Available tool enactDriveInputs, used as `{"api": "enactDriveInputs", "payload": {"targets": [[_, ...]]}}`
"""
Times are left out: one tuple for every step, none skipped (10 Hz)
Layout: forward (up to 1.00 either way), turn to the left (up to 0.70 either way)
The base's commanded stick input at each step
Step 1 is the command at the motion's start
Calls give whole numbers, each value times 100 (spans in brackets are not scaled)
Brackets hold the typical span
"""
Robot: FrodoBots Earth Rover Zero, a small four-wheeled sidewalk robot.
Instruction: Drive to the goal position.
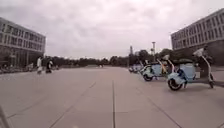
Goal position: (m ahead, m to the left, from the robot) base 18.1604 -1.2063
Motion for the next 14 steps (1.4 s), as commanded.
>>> {"api": "enactDriveInputs", "payload": {"targets": [[70,-9],[70,0],[70,0],[70,0],[70,0],[70,-14],[70,-11],[70,0],[70,0],[70,0],[70,-14],[70,0],[70,0],[70,-2]]}}
